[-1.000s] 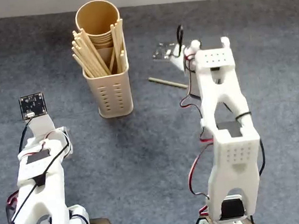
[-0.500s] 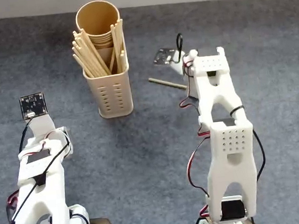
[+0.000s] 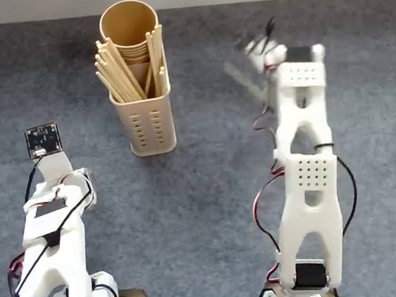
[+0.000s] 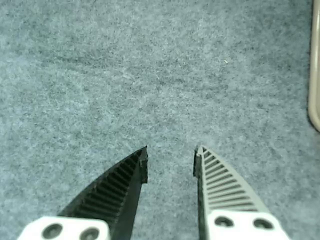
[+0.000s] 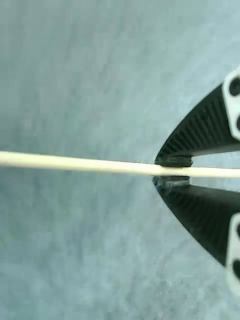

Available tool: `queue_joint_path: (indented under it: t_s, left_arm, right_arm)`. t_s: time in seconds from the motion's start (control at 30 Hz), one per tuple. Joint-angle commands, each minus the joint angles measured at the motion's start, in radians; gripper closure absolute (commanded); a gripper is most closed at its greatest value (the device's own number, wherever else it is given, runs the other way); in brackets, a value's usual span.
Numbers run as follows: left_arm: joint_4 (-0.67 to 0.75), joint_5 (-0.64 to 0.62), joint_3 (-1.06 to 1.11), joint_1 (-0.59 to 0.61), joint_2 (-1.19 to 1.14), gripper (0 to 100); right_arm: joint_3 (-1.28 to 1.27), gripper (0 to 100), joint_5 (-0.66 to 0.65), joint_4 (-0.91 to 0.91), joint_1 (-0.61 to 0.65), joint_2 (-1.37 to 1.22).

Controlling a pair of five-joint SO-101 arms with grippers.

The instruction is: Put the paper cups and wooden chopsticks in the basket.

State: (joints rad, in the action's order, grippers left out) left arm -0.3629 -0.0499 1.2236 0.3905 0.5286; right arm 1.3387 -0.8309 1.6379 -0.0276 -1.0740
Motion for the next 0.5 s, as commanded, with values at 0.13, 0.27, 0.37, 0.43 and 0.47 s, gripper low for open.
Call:
queue_joint_path:
  t_s: [0.13, 0.27, 0.37, 0.43, 0.47]
  left_arm:
    - [0.015, 0.008, -0.004, -0.015, 0.018, 82]
    - [0.015, 0.008, -0.004, -0.015, 0.016, 82]
    - [0.015, 0.008, -0.004, -0.015, 0.016, 82]
    - [0.015, 0.008, -0.004, -0.015, 0.016, 82]
    - [0.015, 0.008, -0.004, -0.015, 0.016, 82]
  right_arm:
    - [0.374, 99.2, 0.374, 0.122, 0.016, 0.26]
    - [0.397, 99.2, 0.511, 0.124, 0.117, 0.456]
    - [0.395, 99.2, 0.6, 0.124, 0.237, 0.588]
    - [0.398, 99.2, 0.663, 0.122, 0.326, 0.642]
    - [0.404, 99.2, 0.689, 0.119, 0.366, 0.657]
